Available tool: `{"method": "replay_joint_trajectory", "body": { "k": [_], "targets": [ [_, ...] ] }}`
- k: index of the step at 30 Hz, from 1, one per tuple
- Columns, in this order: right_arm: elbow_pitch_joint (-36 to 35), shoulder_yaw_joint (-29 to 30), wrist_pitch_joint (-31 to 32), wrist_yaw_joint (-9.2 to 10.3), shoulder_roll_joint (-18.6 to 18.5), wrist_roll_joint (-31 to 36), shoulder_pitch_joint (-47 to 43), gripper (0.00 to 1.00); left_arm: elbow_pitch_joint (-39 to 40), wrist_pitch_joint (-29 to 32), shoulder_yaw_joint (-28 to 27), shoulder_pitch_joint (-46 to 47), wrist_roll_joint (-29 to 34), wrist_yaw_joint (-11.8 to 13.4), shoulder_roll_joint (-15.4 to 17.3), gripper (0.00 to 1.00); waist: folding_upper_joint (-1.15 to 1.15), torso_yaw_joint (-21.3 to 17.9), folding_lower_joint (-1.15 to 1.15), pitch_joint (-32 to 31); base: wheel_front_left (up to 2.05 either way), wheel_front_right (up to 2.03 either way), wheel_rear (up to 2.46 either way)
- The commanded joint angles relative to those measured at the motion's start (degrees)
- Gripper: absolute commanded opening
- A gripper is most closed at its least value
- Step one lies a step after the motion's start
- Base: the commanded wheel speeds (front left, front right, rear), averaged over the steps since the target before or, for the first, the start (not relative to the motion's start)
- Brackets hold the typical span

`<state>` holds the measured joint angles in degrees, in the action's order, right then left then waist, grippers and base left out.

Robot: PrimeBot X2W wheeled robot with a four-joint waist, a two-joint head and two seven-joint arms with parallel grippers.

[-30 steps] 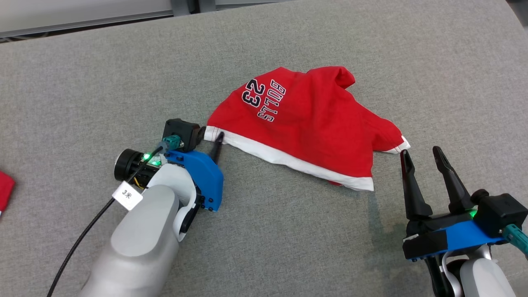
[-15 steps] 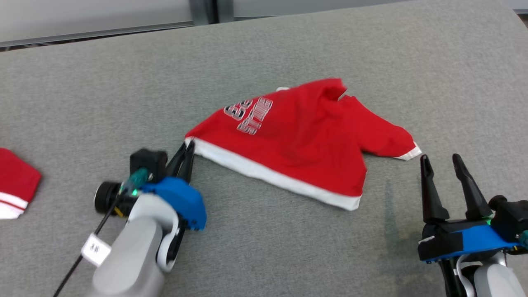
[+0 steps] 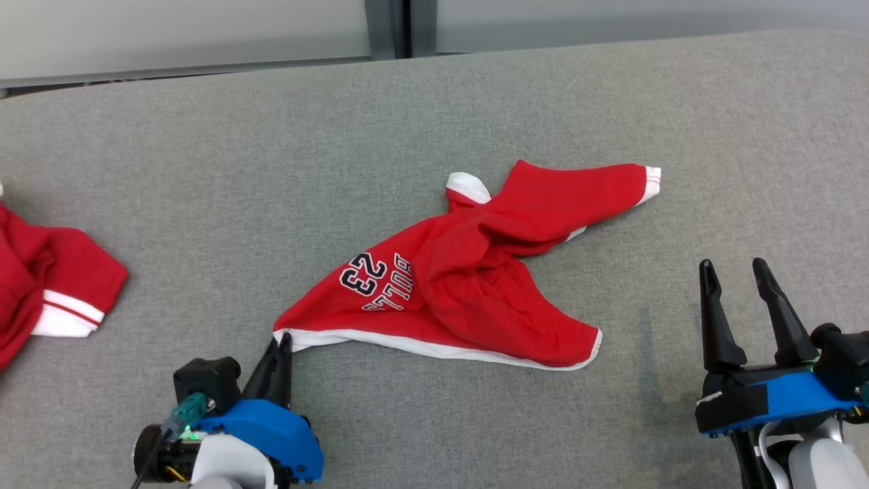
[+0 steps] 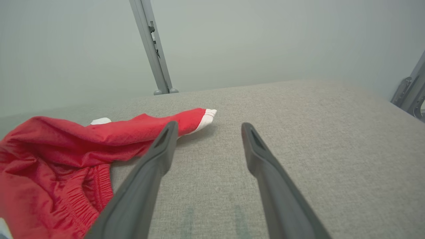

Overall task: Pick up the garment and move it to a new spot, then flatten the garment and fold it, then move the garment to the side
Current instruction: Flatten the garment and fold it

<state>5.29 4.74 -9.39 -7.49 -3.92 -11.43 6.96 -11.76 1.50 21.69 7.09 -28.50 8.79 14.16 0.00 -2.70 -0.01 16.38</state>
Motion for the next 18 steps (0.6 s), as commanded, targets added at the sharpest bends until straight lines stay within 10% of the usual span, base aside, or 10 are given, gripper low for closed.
{"method": "replay_joint_trajectory", "body": {
  "k": [1,18],
  "targets": [
    [-0.4,-0.1,0.2,-0.01,-0.6,0.5,-0.6,1.00,1.5,-0.2,0.3,-0.9,0.0,0.4,0.1,1.00,0.00,0.3,0.01,-0.6,0.00,0.00,0.00],
    [-5.0,-2.5,3.5,-0.01,-1.5,2.2,-3.4,1.00,5.7,-14.9,-2.3,1.3,6.3,3.3,1.3,1.00,0.00,1.2,0.01,-5.5,0.00,0.00,0.00]
  ]
}}
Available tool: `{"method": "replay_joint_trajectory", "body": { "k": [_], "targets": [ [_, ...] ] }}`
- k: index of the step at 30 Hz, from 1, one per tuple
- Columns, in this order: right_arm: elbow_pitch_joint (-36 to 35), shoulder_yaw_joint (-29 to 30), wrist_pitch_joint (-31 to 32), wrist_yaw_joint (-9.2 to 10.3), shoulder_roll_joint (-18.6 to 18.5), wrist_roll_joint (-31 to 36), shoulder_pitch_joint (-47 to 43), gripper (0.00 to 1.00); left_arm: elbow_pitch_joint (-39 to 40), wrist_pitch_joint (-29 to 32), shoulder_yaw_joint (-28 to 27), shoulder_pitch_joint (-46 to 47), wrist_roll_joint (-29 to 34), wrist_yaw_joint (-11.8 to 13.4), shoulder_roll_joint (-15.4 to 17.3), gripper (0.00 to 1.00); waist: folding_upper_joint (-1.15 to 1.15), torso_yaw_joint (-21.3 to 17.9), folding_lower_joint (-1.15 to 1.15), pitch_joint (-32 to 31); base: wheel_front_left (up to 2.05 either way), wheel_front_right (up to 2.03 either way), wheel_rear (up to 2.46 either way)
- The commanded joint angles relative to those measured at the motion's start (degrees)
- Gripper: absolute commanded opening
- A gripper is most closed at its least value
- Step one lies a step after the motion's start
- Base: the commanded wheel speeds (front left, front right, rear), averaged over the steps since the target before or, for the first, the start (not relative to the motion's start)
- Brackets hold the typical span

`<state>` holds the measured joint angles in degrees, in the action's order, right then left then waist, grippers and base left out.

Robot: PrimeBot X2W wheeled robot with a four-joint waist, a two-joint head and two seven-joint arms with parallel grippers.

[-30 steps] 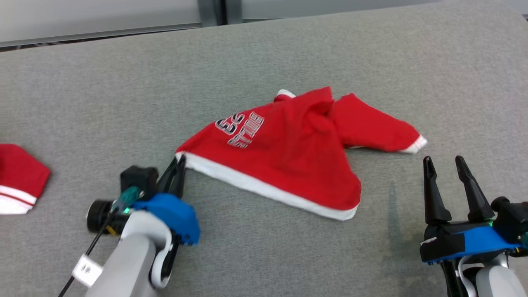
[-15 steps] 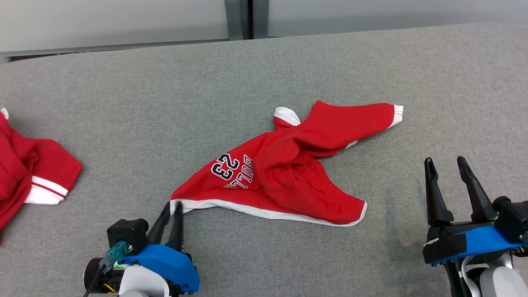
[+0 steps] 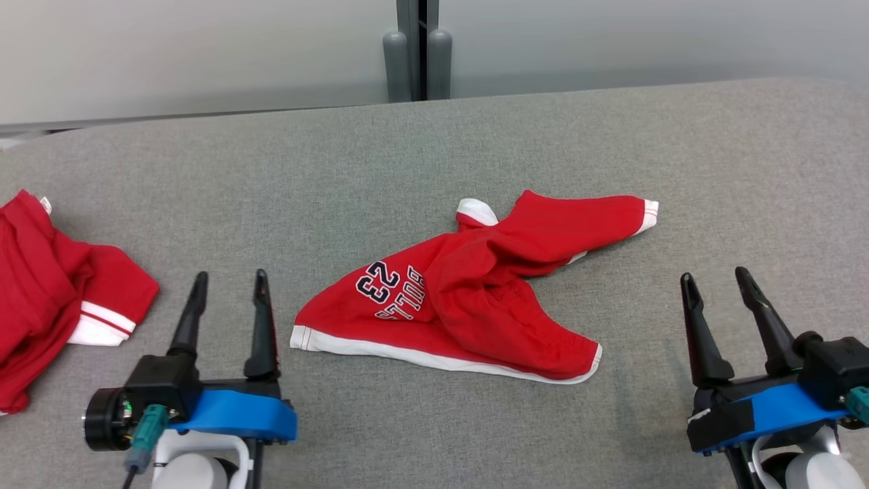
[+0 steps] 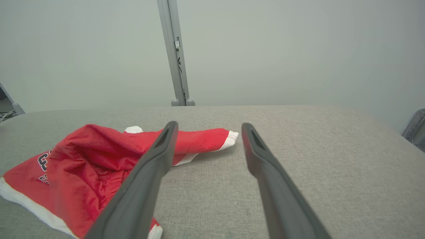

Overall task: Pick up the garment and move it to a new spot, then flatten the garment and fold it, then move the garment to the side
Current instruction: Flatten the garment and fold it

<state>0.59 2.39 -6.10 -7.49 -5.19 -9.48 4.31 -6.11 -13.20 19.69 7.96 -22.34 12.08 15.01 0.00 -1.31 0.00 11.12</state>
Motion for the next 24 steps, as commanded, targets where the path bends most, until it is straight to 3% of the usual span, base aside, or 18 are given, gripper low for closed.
{"method": "replay_joint_trajectory", "body": {
  "k": [1,12,24],
  "targets": [
    [-0.7,-0.3,0.5,-0.01,-0.2,0.2,-1.0,1.00,0.1,-0.4,-0.7,0.4,0.2,0.1,0.8,1.00,0.00,-0.2,0.00,-0.5,0.00,0.00,0.00],
    [-3.3,-1.8,1.8,-0.01,0.3,0.3,-2.7,1.00,1.6,2.2,-3.0,-1.9,-1.4,-0.8,5.6,1.00,0.00,-0.3,0.00,-1.6,0.00,0.00,0.00],
    [-4.1,-1.8,2.3,-0.01,0.6,0.1,-2.7,1.00,1.7,5.1,-1.6,-1.1,-2.8,-2.0,6.2,1.00,0.00,-0.3,0.00,-0.9,0.00,0.00,0.00]
  ]
}}
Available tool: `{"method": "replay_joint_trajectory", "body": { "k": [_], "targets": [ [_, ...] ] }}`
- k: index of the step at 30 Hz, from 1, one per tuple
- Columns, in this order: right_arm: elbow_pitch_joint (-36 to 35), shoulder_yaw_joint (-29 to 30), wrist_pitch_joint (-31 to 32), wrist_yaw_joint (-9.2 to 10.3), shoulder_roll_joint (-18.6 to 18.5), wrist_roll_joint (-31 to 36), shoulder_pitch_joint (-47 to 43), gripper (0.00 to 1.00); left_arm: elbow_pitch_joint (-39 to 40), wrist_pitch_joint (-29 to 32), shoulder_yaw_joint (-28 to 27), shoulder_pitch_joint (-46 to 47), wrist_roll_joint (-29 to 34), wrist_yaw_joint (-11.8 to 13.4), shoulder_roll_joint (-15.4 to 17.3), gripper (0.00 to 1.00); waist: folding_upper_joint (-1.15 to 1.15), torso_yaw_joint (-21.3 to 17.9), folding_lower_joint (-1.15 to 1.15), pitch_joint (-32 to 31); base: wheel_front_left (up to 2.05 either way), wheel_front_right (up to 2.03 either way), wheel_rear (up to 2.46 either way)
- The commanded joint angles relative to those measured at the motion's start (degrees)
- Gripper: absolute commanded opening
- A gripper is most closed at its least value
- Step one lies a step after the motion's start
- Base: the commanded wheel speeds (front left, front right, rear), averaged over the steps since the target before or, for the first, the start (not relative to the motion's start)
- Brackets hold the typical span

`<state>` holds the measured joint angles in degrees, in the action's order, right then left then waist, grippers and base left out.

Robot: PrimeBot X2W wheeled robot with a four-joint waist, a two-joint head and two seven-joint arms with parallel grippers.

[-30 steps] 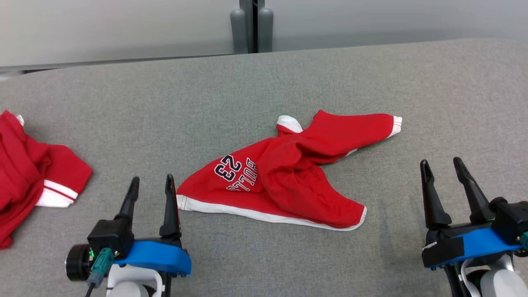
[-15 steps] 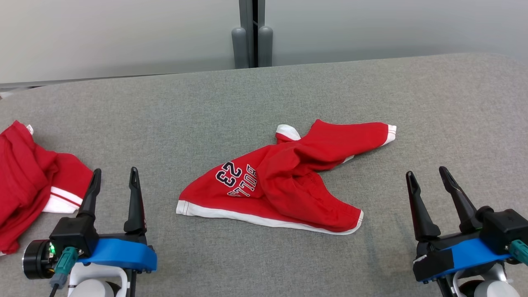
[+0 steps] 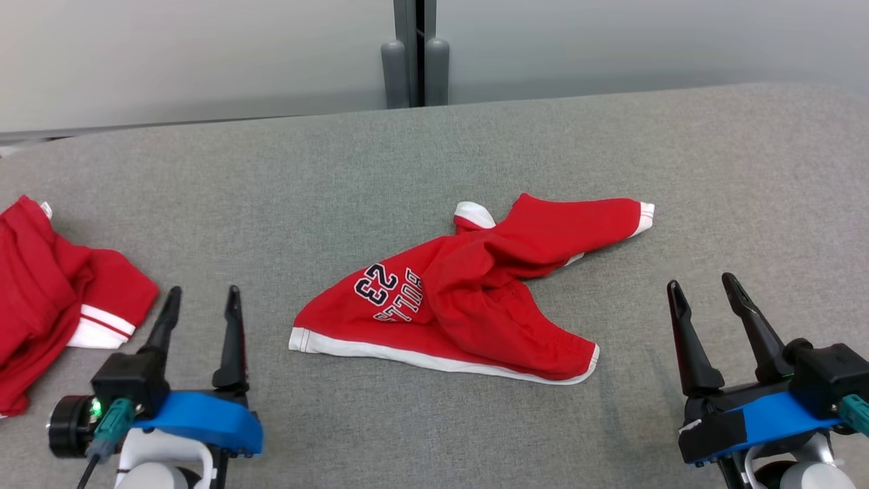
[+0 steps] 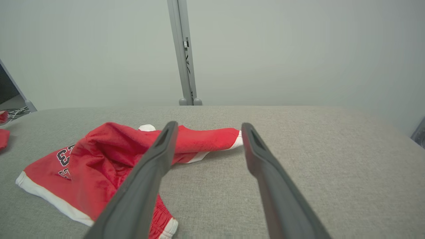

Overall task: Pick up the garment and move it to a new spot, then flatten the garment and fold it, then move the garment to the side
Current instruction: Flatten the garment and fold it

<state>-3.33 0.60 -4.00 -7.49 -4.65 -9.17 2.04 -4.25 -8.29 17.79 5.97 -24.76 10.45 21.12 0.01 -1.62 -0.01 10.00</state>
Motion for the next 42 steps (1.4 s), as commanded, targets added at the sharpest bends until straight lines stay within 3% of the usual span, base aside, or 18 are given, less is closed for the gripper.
{"method": "replay_joint_trajectory", "body": {
  "k": [1,9,18,21,28,35,36,37,38,39,42],
  "targets": [
    [-0.2,-0.1,0.3,-0.01,0.1,-0.2,-0.3,1.00,-0.6,0.9,0.8,1.5,-0.6,-0.8,0.0,1.00,-0.01,0.0,0.01,0.6,0.00,0.00,0.00],
    [1.4,-1.3,0.5,-0.01,0.1,-0.8,0.6,1.00,-9.3,8.3,5.8,5.7,-2.9,-5.8,-2.1,1.00,-0.01,-0.9,0.01,3.5,0.00,0.00,0.00],
    [5.9,-3.4,0.2,-0.01,0.1,-1.6,1.3,1.00,-20.0,12.0,7.2,9.6,-6.3,-9.5,-4.7,1.00,-0.01,-2.0,0.01,5.6,0.00,0.00,0.00],
    [8.3,-5.2,0.8,-0.01,-0.5,-2.1,1.0,1.00,-21.8,12.5,7.5,10.3,-7.1,-10.5,-5.2,0.00,-0.01,-2.0,0.01,6.0,0.00,0.00,0.00],
    [13.8,-12.1,2.7,-0.01,-1.7,-5.1,2.0,1.00,-24.1,10.8,7.4,11.8,-7.6,-11.2,-5.6,0.00,-0.01,-1.8,0.01,6.8,0.00,0.00,0.00],
    [20.5,-14.5,1.3,-0.01,-1.6,-7.3,6.7,1.00,-25.4,9.0,7.5,12.7,-8.0,-11.6,-6.5,0.00,-0.01,-1.0,0.01,7.0,0.00,0.00,0.00],
    [21.4,-15.0,1.3,-0.01,-1.7,-7.9,7.3,0.64,-25.4,8.6,7.5,12.7,-8.1,-11.6,-6.6,0.00,-0.01,-0.9,0.01,7.0,0.00,0.00,0.00],
    [22.1,-15.4,1.2,-0.01,-2.0,-8.5,7.8,0.37,-25.4,8.2,7.5,12.7,-8.1,-11.7,-6.7,0.00,-0.01,-0.8,0.01,7.1,0.00,0.00,0.00],
    [22.1,-15.4,1.2,-0.01,-2.0,-8.5,7.8,0.37,-25.4,8.2,7.5,12.7,-8.1,-11.7,-6.7,0.00,-0.01,-0.8,0.01,7.1,0.00,0.00,0.00],
    [22.7,-15.8,0.9,-0.01,-2.3,-8.9,8.4,0.00,-25.2,7.4,7.3,12.7,-8.1,-11.7,-6.9,0.00,-0.01,-0.7,0.01,7.1,0.00,0.00,0.00],
    [22.6,-15.9,-1.4,-0.01,-2.8,-9.8,9.6,0.00,-23.4,4.0,6.5,12.5,-8.4,-11.6,-7.9,0.00,-0.01,-0.3,0.01,7.0,0.00,0.00,0.00]
  ]
}}
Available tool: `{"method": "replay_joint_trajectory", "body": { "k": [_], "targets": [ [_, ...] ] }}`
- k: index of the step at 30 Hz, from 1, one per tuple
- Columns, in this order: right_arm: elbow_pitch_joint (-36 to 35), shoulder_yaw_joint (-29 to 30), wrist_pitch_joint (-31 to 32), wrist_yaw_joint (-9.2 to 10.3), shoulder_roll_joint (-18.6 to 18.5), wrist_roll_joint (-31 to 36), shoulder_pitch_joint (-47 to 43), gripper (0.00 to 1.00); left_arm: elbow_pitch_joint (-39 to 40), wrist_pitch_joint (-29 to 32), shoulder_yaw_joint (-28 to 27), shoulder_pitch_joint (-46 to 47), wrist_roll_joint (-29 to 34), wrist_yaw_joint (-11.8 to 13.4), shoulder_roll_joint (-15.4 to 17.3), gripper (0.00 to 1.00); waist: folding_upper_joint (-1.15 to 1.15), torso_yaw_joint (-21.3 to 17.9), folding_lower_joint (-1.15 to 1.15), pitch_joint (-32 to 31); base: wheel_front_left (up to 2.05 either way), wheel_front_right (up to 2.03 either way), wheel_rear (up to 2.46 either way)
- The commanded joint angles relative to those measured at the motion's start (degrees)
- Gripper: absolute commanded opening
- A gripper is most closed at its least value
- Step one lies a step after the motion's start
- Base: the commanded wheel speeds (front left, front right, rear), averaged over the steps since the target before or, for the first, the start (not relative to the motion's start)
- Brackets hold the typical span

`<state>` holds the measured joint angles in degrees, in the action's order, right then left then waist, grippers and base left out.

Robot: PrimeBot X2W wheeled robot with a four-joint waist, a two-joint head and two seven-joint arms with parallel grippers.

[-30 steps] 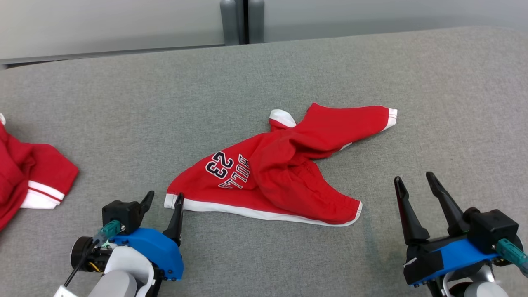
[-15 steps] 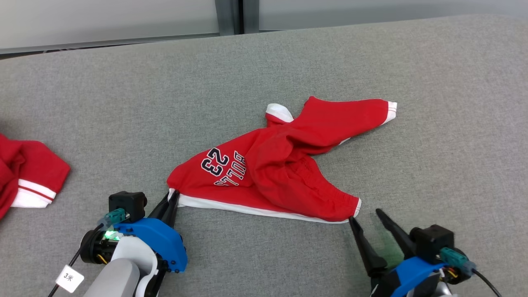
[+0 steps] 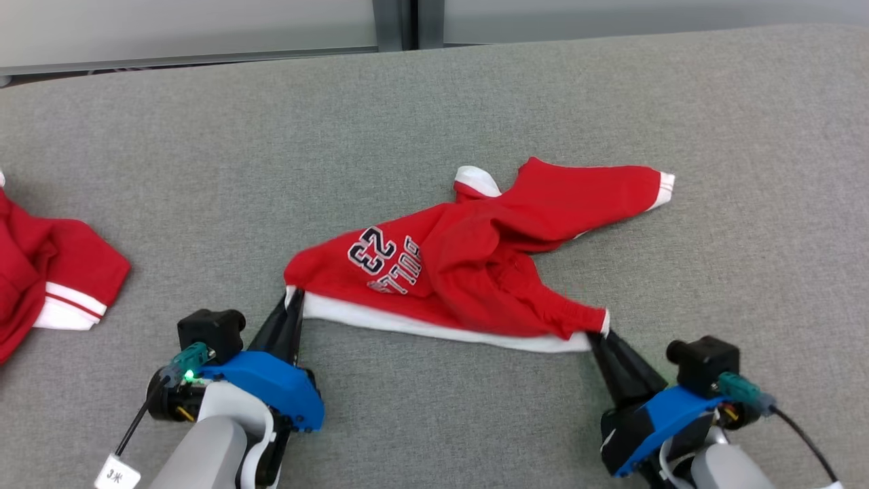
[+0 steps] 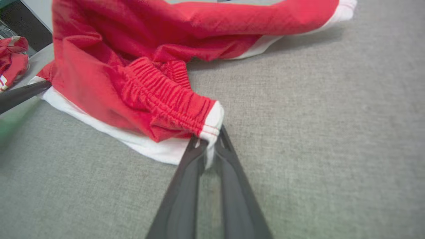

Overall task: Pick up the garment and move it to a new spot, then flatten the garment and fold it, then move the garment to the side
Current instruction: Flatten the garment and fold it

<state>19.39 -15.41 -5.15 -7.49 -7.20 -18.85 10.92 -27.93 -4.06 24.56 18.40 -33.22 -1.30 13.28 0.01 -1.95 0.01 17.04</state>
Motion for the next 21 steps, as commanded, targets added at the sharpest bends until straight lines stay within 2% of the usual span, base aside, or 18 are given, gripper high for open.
{"method": "replay_joint_trajectory", "body": {
  "k": [1,6,10,17,21],
  "targets": [
    [-0.6,0.3,-1.3,-0.01,-0.6,-0.4,1.0,0.00,1.2,-1.4,-0.5,0.0,0.2,0.4,-0.2,0.00,-0.01,0.1,-0.01,-0.1,0.00,0.00,0.00],
    [-6.0,2.5,-4.6,-0.01,-2.0,-0.7,2.4,0.00,8.7,-6.4,-1.2,0.0,1.4,1.5,-0.1,0.00,-0.01,0.3,-0.01,-1.2,0.00,0.00,0.00],
    [-12.7,5.5,-4.6,-0.01,-3.2,0.2,3.9,0.00,17.7,-7.9,-1.4,1.0,3.5,2.6,0.9,0.00,-0.01,0.2,-0.01,-2.7,0.00,0.00,0.00],
    [-25.9,13.8,-1.2,0.00,-3.1,3.9,8.9,0.00,35.1,-9.0,-2.3,4.8,8.0,5.1,2.6,0.00,-0.01,-0.3,-0.01,-6.2,0.00,0.00,0.00],
    [-33.5,18.5,2.0,0.00,-2.8,5.5,12.6,0.00,42.6,-7.7,-2.5,8.8,10.5,6.1,3.2,0.00,-0.01,-0.5,-0.01,-7.8,0.00,0.00,0.00]
  ]
}}
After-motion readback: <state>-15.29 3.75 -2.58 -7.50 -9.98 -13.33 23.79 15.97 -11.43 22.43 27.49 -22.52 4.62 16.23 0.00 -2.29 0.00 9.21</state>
